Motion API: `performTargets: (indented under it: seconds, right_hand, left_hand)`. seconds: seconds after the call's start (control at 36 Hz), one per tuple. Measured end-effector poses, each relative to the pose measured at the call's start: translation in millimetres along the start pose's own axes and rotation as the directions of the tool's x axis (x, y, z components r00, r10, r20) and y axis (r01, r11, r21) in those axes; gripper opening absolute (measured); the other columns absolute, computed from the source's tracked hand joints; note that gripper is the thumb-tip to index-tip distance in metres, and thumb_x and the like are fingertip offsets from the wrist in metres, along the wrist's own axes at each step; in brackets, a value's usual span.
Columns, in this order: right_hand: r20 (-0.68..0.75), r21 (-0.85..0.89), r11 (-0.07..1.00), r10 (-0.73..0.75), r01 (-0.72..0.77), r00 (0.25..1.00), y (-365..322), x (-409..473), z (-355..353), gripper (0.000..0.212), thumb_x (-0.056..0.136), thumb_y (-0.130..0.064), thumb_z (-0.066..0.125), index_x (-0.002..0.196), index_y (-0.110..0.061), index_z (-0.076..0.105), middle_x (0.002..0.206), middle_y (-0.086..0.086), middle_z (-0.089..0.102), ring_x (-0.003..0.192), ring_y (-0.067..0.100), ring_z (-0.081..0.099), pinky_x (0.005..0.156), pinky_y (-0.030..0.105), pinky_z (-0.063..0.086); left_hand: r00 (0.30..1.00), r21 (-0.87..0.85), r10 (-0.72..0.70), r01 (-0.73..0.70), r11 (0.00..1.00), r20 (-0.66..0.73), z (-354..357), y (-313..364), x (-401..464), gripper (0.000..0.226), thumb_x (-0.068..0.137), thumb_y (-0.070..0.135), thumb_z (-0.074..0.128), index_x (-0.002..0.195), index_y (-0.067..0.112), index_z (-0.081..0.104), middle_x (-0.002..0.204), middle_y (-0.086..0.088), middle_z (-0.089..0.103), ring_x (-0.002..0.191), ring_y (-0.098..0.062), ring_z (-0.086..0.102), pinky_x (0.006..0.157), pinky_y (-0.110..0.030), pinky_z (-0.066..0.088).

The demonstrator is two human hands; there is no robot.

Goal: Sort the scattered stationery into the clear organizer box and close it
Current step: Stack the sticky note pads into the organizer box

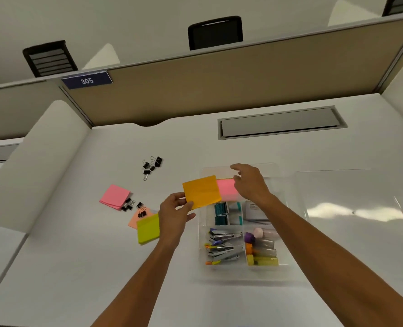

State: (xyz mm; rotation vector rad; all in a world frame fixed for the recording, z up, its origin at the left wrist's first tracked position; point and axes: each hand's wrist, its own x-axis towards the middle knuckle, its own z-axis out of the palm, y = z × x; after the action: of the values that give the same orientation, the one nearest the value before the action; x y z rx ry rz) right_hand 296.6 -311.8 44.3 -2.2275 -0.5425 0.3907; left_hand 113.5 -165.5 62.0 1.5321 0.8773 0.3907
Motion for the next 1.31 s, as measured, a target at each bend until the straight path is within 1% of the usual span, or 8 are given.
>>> performTargets:
  seconds: [0.14,0.33,0.53,0.67,0.78,0.94,1.22,1.31]
  right_hand:
    - [-0.051,0.073,0.997,-0.001,0.004,0.999,7,-10,-7,0.037,0.097,-0.01,0.056,0.133,-0.017,0.058,0.136,0.003,0.058,0.119,0.019,0.057,0.102,0.032,0.045]
    - [-0.146,0.151,0.988,0.062,-0.04,0.987,20,-21,-27,0.047,0.096,-0.014,0.059,0.141,-0.02,0.046,0.133,0.004,0.058,0.114,0.02,0.059,0.096,0.035,0.05]
    - [-0.151,0.157,0.986,0.071,-0.047,0.986,31,-29,-27,0.05,0.096,-0.017,0.06,0.143,-0.022,0.043,0.134,0.004,0.058,0.112,0.017,0.059,0.092,0.031,0.049]
    - [-0.159,0.15,0.988,0.052,-0.027,0.986,29,-34,-27,0.051,0.096,-0.018,0.061,0.143,-0.024,0.042,0.134,0.003,0.058,0.102,0.011,0.057,0.085,0.025,0.048]
    - [-0.16,0.148,0.989,0.038,-0.014,0.986,26,-40,-26,0.051,0.095,-0.021,0.062,0.143,-0.025,0.042,0.132,0.003,0.058,0.097,0.011,0.058,0.084,0.027,0.052]
    - [-0.147,0.16,0.987,0.007,0.017,0.989,18,-48,-21,0.05,0.096,-0.022,0.061,0.142,-0.024,0.043,0.131,0.002,0.059,0.095,0.011,0.059,0.081,0.026,0.052]
    - [-0.05,0.185,0.975,-0.114,0.121,0.992,-16,-66,14,0.047,0.095,-0.022,0.061,0.14,-0.027,0.046,0.119,-0.008,0.059,0.092,0.008,0.059,0.08,0.024,0.053]
    - [0.001,0.196,0.966,-0.17,0.166,0.985,-31,-69,30,0.047,0.095,-0.022,0.062,0.139,-0.028,0.047,0.114,-0.011,0.058,0.091,0.008,0.059,0.081,0.028,0.056]
  left_hand:
    - [1.0,0.046,-0.022,0.021,0.999,0.017,19,-3,20,0.029,0.087,0.007,0.068,0.115,0.01,0.062,0.104,-0.01,0.069,0.092,-0.022,0.07,0.077,-0.042,0.061]
    - [0.996,0.072,-0.055,0.05,0.996,0.064,48,-2,48,0.031,0.086,0.005,0.068,0.116,0.006,0.061,0.106,-0.017,0.067,0.091,-0.028,0.069,0.078,-0.042,0.061]
    - [0.996,0.096,-0.041,0.034,0.995,0.073,62,-1,57,0.034,0.087,0.0,0.065,0.12,0.005,0.059,0.106,-0.015,0.065,0.087,-0.023,0.069,0.073,-0.03,0.06]
    - [0.996,0.135,-0.054,0.045,0.99,0.069,73,-4,53,0.039,0.086,-0.003,0.063,0.124,0.006,0.057,0.113,-0.012,0.064,0.096,-0.024,0.066,0.081,-0.034,0.059]
    - [0.998,0.219,-0.005,-0.009,0.976,0.064,80,-5,46,0.039,0.085,0.003,0.062,0.124,0.011,0.061,0.12,-0.007,0.062,0.106,-0.024,0.062,0.093,-0.043,0.054]
    - [0.995,0.249,0.084,-0.096,0.964,0.059,74,-4,23,0.034,0.089,0.003,0.059,0.12,0.015,0.063,0.12,-0.001,0.063,0.115,-0.014,0.057,0.099,-0.039,0.051]
    - [0.977,0.228,0.18,-0.15,0.962,-0.116,29,-17,-14,0.025,0.093,0.013,0.059,0.114,0.027,0.062,0.12,0.011,0.063,0.113,-0.004,0.056,0.086,-0.016,0.044]
    - [0.962,0.214,0.195,-0.153,0.965,-0.192,8,-21,-17,0.023,0.094,0.015,0.059,0.112,0.027,0.063,0.119,0.01,0.063,0.112,-0.004,0.057,0.081,-0.017,0.048]
